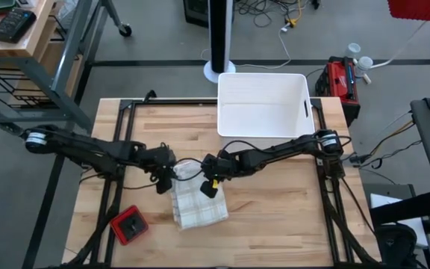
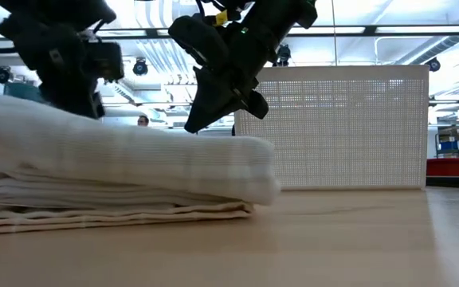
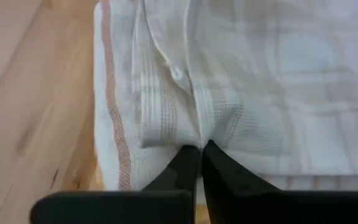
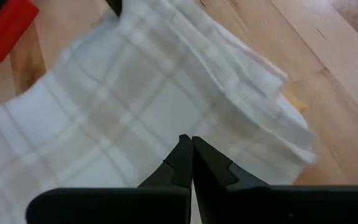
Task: Fold towel
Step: Stack the light gray patterned towel on top of the brown patterned towel
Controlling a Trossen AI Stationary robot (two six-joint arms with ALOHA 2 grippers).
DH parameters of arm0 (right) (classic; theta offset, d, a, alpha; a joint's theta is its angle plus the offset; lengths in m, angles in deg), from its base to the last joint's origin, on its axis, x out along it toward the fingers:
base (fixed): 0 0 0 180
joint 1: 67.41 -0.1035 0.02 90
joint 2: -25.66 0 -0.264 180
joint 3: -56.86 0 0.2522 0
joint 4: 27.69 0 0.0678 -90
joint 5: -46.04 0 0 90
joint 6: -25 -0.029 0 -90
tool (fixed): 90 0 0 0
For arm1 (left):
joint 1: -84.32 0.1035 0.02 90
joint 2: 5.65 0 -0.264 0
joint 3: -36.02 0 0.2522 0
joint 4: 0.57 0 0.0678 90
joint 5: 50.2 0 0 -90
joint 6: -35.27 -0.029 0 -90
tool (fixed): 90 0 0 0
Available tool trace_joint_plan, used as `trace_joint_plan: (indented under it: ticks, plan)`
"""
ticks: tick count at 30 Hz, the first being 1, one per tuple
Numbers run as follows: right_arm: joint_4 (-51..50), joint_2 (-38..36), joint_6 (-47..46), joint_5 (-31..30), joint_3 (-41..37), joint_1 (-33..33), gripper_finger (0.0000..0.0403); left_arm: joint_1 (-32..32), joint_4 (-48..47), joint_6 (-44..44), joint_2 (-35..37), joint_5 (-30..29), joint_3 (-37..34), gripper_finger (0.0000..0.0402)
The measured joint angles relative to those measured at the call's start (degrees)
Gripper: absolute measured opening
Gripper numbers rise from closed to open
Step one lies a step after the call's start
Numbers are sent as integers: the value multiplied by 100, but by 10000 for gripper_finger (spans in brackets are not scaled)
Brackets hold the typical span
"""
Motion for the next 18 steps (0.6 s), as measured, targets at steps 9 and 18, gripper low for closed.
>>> trace_joint_plan:
  ticks: [9,18]
  plan:
    - [12,0,-1,-1,-23,0,0,-11,-857,786,122,-198,3,3]
    - [429,53,-20,1,-93,-2,0,-11,-728,1176,-182,-205,-35,12]
